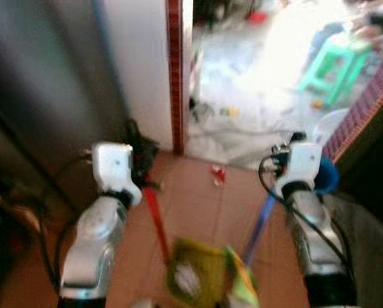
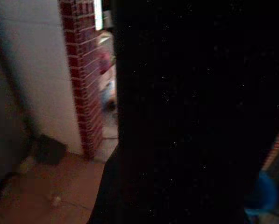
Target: Sweep floor
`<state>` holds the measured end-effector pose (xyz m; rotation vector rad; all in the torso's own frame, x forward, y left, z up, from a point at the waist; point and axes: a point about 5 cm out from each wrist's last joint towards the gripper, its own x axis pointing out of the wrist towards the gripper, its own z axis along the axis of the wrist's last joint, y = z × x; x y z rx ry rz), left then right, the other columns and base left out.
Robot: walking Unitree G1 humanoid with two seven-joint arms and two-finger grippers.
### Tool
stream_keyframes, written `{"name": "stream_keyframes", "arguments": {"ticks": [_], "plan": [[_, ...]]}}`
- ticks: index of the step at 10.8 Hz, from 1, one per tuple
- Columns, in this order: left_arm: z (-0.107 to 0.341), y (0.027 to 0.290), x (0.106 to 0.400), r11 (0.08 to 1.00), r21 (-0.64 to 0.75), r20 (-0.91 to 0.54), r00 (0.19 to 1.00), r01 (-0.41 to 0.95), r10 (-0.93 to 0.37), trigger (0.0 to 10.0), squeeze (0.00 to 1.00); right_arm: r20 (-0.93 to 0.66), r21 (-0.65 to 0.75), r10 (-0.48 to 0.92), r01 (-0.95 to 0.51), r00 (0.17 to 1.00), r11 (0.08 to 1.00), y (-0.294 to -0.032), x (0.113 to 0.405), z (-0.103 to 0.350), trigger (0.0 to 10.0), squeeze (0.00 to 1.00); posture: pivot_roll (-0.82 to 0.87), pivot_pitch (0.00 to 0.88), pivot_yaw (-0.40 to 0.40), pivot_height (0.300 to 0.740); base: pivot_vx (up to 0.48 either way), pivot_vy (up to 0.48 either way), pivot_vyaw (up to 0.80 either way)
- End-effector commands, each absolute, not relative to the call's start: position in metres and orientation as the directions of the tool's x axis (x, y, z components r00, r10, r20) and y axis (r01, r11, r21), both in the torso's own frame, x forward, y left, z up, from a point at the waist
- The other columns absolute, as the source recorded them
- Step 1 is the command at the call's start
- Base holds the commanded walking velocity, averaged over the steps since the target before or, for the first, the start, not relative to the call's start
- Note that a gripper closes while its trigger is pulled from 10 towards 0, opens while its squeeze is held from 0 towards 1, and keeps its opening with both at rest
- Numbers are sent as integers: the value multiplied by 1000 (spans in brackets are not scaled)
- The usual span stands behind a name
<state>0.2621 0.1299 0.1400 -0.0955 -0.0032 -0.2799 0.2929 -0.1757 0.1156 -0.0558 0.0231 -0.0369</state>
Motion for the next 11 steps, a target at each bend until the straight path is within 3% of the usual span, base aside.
{"name": "stream_keyframes", "arguments": {"ticks": [1, 4, 6, 8, 11], "plan": [[152, 133, 264, 953, -95, 70, 957, 287, -282, 10000, 0, 35, -50, -20, 22, 999, 998, -168, 297, 128, 10000, 0, -48, 0, -3, 740, 0, 480, -800], [152, 135, 264, 955, -93, 70, 958, 283, -278, 10000, 0, 37, -51, -19, 21, 999, 999, -167, 300, 129, 10000, 0, -47, 5, -11, 740, 0, 410, -800], [154, 134, 264, 954, -94, 83, 957, 286, -279, 10000, 0, 47, -49, -23, 25, 999, 998, -167, 302, 131, 10000, 0, -44, 3, -12, 740, 0, 0, -519], [153, 133, 261, 953, -94, 79, 957, 287, -280, 10000, 0, 44, -51, -27, 29, 999, 998, -170, 301, 129, 10000, 0, -36, 9, -22, 740, 0, 0, 0], [138, 152, 262, 985, -107, 28, 991, 137, -134, 10000, 0, 46, -99, -83, 87, 995, 991, -181, 299, 129, 10000, 0, -47, 2, -15, 740, 0, 0, 0]]}}
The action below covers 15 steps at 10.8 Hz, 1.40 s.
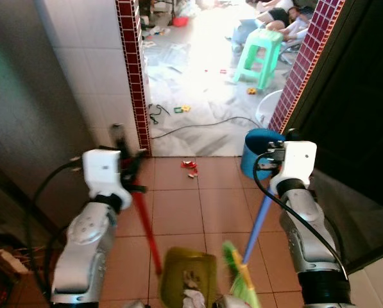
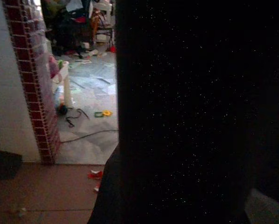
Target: Sweep floor
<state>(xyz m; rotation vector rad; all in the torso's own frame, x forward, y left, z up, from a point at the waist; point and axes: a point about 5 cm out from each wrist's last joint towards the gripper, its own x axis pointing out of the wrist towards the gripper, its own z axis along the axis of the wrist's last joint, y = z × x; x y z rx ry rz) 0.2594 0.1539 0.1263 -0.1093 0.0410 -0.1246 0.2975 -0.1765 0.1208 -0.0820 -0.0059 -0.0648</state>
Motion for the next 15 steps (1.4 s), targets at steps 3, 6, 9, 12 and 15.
{"name": "stream_keyframes", "arguments": {"ticks": [3, 6, 9, 12, 15], "plan": [[167, 164, 273, 989, -146, 118, 993, 10, 7, 10000, 0, 26, -158, -149, 152, 988, 976, -196, 299, 127, 10000, 0, -46, 34, -9, 740, 0, 0, 0], [180, 165, 274, 983, -186, 164, 986, 8, 23, 10000, 0, -11, -188, -206, 200, 978, 961, -209, 293, 119, 10000, 0, -47, 12, -9, 740, 0, 0, -575], [185, 161, 282, 964, -263, 170, 985, 21, 25, 10000, 0, -13, -181, -202, 197, 979, 964, -206, 296, 117, 10000, 0, -50, 0, -7, 740, 0, 0, -608], [190, 160, 288, 952, -306, 182, 983, 28, 30, 10000, 0, -27, -192, -205, 196, 978, 962, -207, 297, 113, 10000, 0, -56, 0, -7, 740, 166, 0, -521], [180, 159, 288, 943, -331, 154, 988, 23, 31, 10000, 0, -17, -210, -224, 216, 974, 954, -210, 297, 113, 10000, 0, -59, 0, -5, 740, 254, 0, -479]]}}
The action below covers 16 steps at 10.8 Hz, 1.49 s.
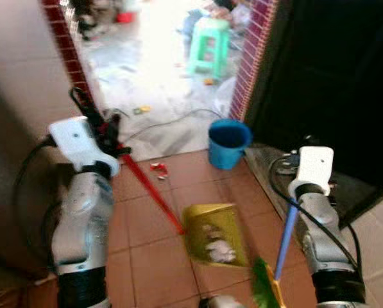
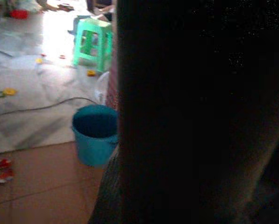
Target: Sweep floor
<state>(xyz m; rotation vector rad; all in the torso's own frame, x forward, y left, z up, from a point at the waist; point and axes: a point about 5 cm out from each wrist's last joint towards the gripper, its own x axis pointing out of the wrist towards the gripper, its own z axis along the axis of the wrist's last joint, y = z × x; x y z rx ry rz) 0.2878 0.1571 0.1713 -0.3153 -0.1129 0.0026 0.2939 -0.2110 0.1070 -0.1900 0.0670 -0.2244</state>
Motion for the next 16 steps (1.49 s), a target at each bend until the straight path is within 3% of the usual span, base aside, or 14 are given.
{"name": "stream_keyframes", "arguments": {"ticks": [1, 3, 12, 16], "plan": [[174, 161, 287, 953, -303, 143, 989, 15, 30, 10000, 0, -13, -211, -228, 220, 974, 952, -211, 297, 113, 10000, 0, -59, 0, -4, 740, 259, 0, -413], [151, 163, 283, 969, -248, 93, 995, -4, 28, 10000, 0, -3, -192, -208, 203, 978, 960, -207, 299, 115, 10000, 0, -58, 0, -13, 740, 287, 0, 0], [131, 152, 281, 972, -231, 69, 998, 28, -12, 10000, 0, -2, -193, -198, 194, 980, 962, -204, 302, 114, 10000, 0, -63, 0, -13, 740, 344, 0, 0], [130, 145, 281, 971, -234, 71, 997, 52, -36, 10000, 0, -1, -191, -198, 194, 980, 962, -202, 303, 113, 10000, 0, -60, 0, -6, 740, 433, 0, -388]]}}
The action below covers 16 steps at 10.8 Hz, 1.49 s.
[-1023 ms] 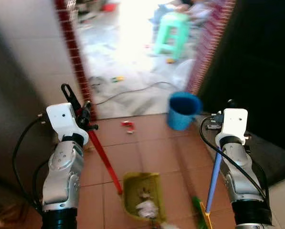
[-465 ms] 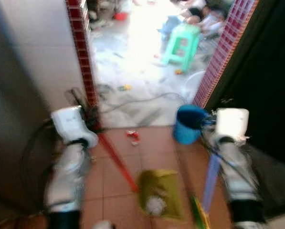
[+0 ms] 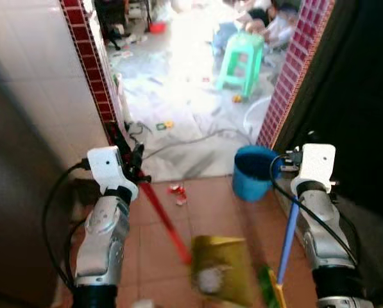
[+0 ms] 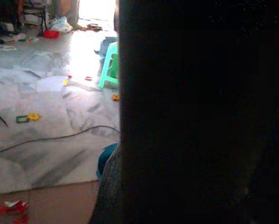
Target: Sweep floor
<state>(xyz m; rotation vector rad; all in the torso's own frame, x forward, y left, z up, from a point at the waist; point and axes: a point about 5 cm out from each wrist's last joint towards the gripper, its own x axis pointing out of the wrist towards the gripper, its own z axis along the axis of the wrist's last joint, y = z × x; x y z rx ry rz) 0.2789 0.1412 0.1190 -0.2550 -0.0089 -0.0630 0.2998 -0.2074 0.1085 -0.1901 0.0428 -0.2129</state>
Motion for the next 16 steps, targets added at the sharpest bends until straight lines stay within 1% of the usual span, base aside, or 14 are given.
{"name": "stream_keyframes", "arguments": {"ticks": [1, 5, 12, 16], "plan": [[130, 145, 281, 971, -232, 69, 997, 54, -38, 10000, 0, -1, -189, -198, 195, 980, 962, -202, 304, 113, 10000, 0, -59, 0, -5, 740, 424, 0, 0], [130, 146, 282, 972, -228, 69, 997, 55, -41, 10000, 0, 2, -188, -202, 198, 979, 962, -201, 304, 112, 10000, 0, -58, 0, -1, 740, 417, 0, 0], [126, 148, 279, 972, -229, 54, 998, 49, -38, 10000, 0, -3, -195, -188, 184, 982, 963, -202, 305, 111, 10000, 0, -60, 0, -5, 740, 310, -351, 0], [122, 157, 278, 975, -222, 42, 999, 13, -4, 10000, 0, -7, -202, -183, 178, 983, 963, -203, 306, 110, 10000, 0, -64, 0, -11, 740, 0, 0, 0]]}}
